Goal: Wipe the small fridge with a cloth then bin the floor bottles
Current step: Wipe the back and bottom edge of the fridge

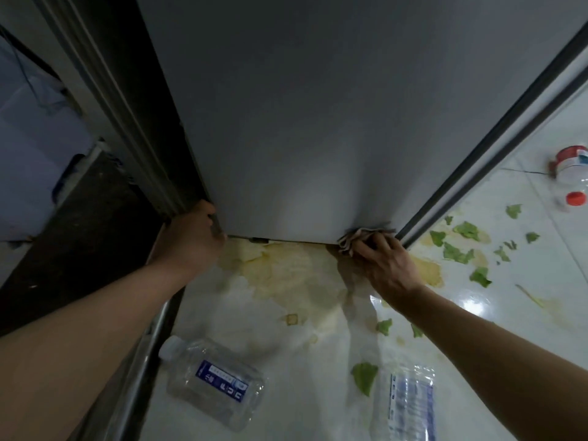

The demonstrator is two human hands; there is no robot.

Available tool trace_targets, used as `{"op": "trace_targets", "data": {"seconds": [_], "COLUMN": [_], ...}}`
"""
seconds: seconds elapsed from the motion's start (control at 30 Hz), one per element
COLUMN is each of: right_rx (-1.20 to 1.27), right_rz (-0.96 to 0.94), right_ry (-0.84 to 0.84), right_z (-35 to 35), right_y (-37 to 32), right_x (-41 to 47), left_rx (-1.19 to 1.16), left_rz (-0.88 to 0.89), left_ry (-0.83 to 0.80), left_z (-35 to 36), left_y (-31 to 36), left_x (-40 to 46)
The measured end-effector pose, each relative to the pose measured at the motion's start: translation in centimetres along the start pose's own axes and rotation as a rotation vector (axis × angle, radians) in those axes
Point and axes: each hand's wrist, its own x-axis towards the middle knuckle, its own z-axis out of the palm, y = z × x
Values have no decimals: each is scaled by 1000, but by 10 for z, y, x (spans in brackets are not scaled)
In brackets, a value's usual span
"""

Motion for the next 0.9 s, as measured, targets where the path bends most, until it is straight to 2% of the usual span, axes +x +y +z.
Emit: {"op": "trace_targets", "data": {"seconds": [0.1,0.27,0.4,0.53,0.6,0.7,0.77,0.9], "right_rx": [41,424,1009,1306,1365,1425,1441,1373], "right_rz": [122,340,687,971,1038,1005,1041,1070], "right_ry": [33,212,407,435,428,345,303,355], "right_z": [5,-1,4,16,19,25,30,40], "right_y": [5,15,20,44,52,47,42,41], "right_x": [-15,-51,-81,-76,-63,-39,-23,-3], "left_rx": [-17,116,196,309,369,482,559,608], "left_rz": [38,203,471,826,969,1135,1202,1284], "left_ry": [-32,-78,3,161,225,289,304,381], "left_z": [4,19,32,41,43,46,50,53], "left_y": [20,73,112,144,159,175,179,179], "left_x": [-14,-33,-53,-56,-51,-43,-35,-18]}}
